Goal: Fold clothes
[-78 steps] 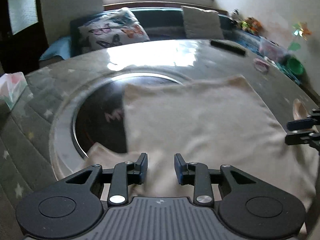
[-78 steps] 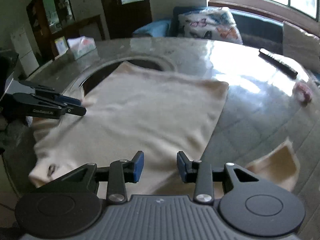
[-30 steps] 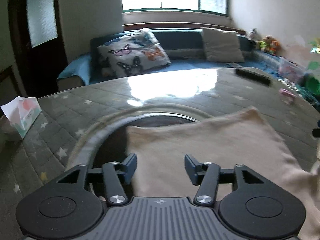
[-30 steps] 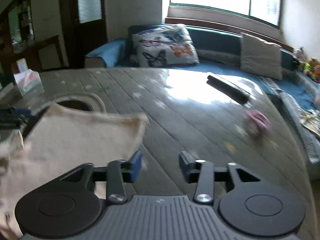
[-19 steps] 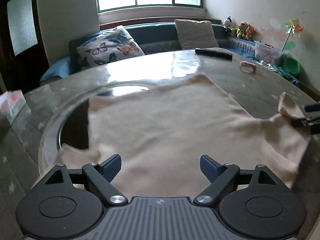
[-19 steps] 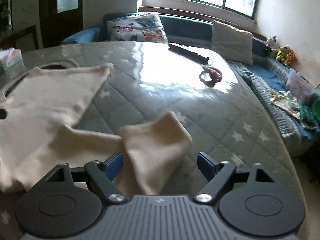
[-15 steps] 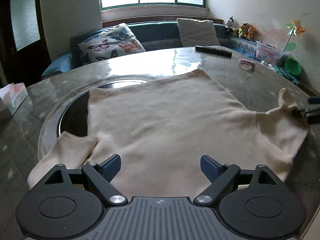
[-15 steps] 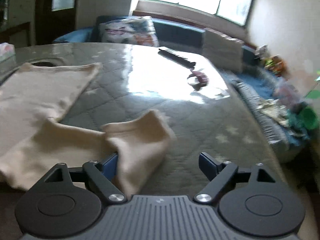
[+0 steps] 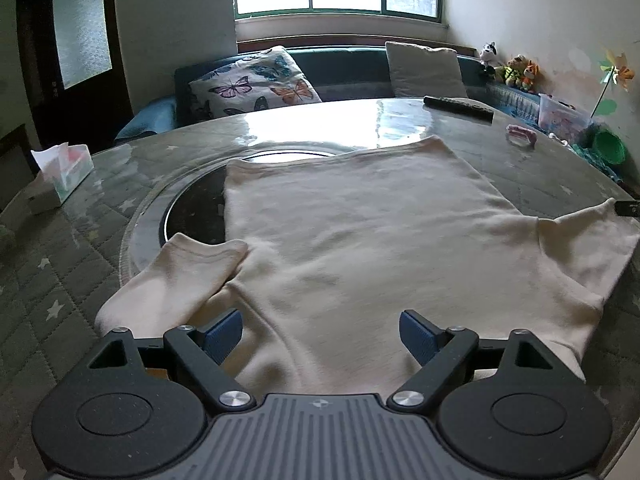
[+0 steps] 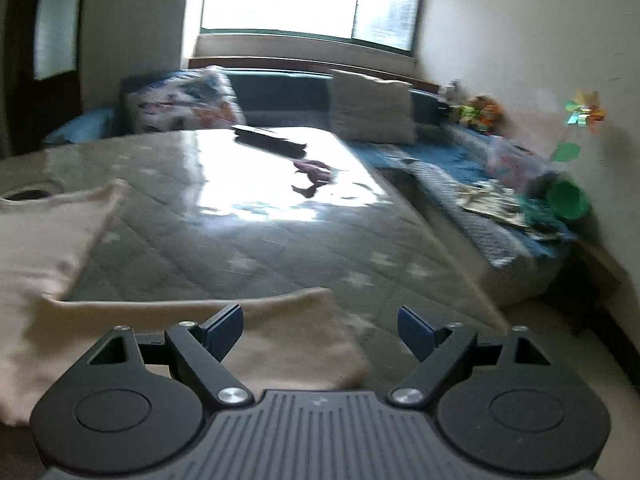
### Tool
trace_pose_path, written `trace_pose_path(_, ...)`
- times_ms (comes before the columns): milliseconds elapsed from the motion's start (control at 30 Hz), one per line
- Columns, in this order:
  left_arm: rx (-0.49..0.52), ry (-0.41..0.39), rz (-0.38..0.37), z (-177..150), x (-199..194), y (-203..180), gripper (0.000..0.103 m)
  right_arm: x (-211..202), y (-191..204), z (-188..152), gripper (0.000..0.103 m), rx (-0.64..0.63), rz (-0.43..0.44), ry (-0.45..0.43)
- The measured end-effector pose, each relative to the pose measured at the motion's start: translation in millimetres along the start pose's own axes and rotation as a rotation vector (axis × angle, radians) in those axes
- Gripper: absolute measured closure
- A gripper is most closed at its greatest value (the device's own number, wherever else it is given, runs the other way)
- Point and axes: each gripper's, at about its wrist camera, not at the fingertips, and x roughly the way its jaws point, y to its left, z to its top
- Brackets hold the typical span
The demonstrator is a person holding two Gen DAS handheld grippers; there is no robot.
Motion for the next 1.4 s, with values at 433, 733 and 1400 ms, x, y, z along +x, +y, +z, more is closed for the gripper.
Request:
trace_pose_path(433, -0.087, -0.015, 0.04, 6, -4, 40, 0.038, 15, 24, -12, 0.011, 0.015, 0.167, 0.059)
trace_pose_path(733, -0.086, -0.013, 0.097, 25, 11, 60, 0.053, 23, 30, -13, 0.003, 0.002, 0.163, 0.043)
trace_pose_path(1400, -0.167, 0.014, -0.002, 37, 43, 86, 0.098, 26, 31, -16, 0.0, 0.006, 0.164, 0.031)
